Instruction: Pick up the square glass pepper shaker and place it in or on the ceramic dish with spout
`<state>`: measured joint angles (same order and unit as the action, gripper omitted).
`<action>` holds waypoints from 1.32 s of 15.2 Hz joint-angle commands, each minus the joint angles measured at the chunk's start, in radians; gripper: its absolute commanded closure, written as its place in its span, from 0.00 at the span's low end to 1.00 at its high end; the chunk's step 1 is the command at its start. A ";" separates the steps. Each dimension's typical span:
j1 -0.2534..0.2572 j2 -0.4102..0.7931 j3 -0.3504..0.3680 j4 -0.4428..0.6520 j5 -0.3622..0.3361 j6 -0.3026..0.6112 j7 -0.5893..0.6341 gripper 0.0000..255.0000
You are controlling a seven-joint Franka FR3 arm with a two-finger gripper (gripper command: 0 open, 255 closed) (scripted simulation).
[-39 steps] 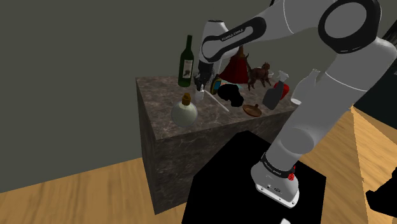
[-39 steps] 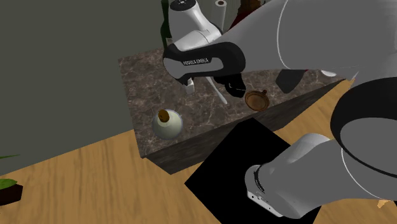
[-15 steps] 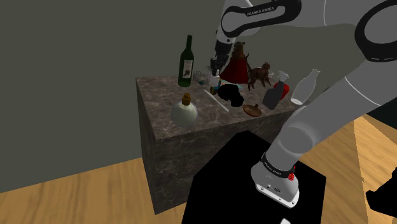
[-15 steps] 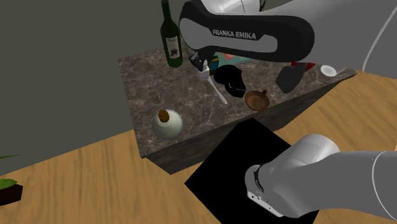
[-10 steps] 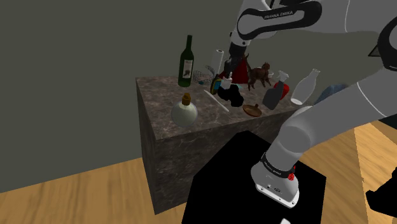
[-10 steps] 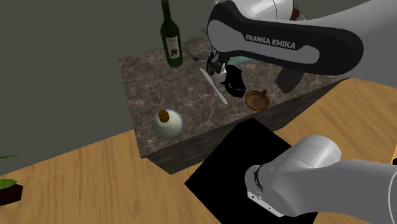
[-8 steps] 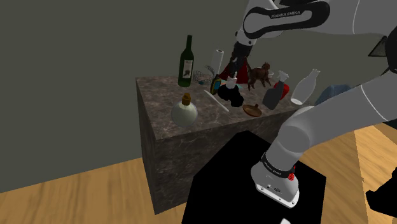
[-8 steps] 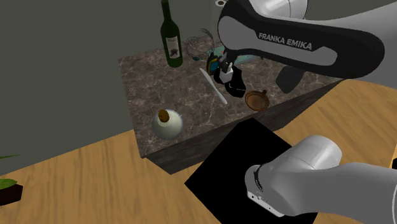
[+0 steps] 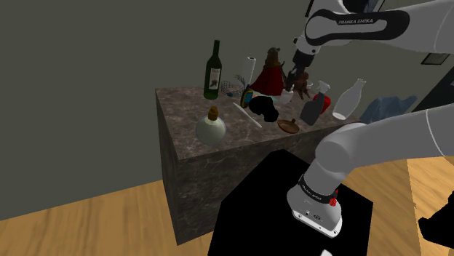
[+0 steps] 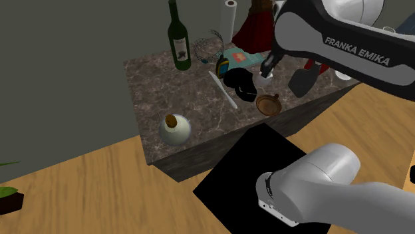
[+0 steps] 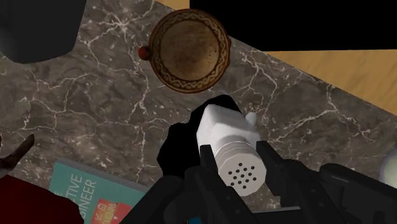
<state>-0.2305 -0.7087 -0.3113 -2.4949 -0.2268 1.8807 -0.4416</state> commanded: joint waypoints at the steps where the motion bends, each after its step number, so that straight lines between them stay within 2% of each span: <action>1: -0.027 -0.047 -0.027 -0.017 -0.025 -0.026 -0.040 1.00; 4: -0.076 -0.110 -0.085 -0.024 -0.074 -0.071 -0.120 1.00; 20: -0.098 -0.078 -0.147 -0.216 -0.131 0.152 -0.110 1.00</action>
<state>-0.3273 -0.7910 -0.4547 -2.7011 -0.3545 2.0185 -0.5521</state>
